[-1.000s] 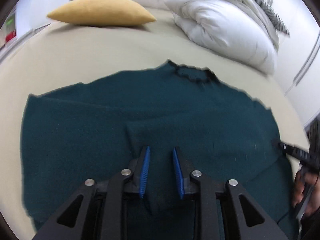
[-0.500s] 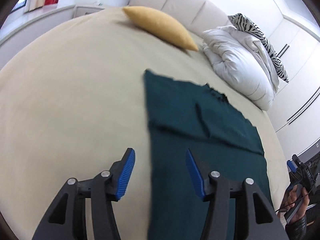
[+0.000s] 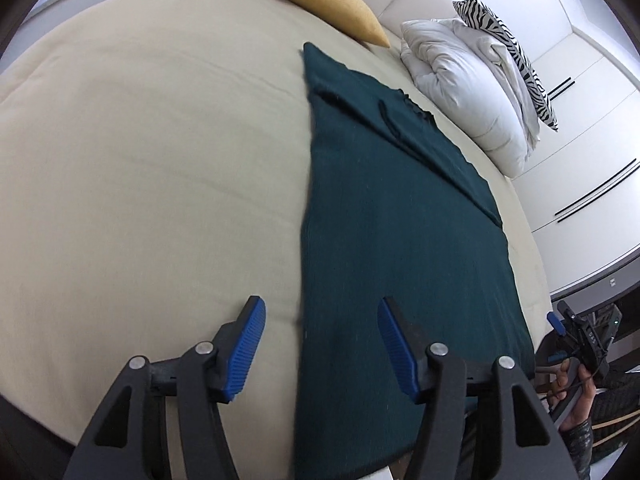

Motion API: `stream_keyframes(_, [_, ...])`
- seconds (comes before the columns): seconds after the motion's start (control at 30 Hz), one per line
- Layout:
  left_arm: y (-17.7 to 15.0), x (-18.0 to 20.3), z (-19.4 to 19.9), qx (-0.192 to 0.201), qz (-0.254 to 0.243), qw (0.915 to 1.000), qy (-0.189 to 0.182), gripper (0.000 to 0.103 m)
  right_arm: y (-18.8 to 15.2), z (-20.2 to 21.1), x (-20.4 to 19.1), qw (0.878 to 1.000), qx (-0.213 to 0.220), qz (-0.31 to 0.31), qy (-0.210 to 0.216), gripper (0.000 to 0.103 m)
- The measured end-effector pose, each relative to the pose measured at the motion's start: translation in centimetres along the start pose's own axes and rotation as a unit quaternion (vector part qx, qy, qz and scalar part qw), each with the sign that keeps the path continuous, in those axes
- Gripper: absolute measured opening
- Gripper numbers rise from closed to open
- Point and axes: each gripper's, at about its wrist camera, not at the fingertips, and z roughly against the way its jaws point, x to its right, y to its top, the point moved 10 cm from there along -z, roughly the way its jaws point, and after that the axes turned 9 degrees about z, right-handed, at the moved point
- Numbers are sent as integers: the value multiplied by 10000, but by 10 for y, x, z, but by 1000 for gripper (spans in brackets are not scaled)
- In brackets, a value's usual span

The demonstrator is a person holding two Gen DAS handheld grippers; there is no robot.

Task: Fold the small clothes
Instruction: 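Grasp the sweater hem with both grippers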

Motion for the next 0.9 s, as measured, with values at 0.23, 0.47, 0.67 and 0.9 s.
stream_keyframes(0.23, [-38, -1, 6, -534, -29, 9983, -213, 62, -42, 14, 22, 9972, -466, -441, 384, 76])
stream_keyframes(0.47, [-62, 1, 3, -921, -31, 9952, -327, 49, -68, 25, 34, 9924, -662, -798, 666, 75])
stream_keyframes(0.67, [-65, -4, 2, -1002, 185, 9940, -386, 35, -78, 26, 35, 9891, -898, -860, 786, 72])
stream_keyframes(0.9, [-67, -7, 3, -992, 144, 9947, -227, 8, -89, 28, 42, 9842, -1225, -992, 804, 64])
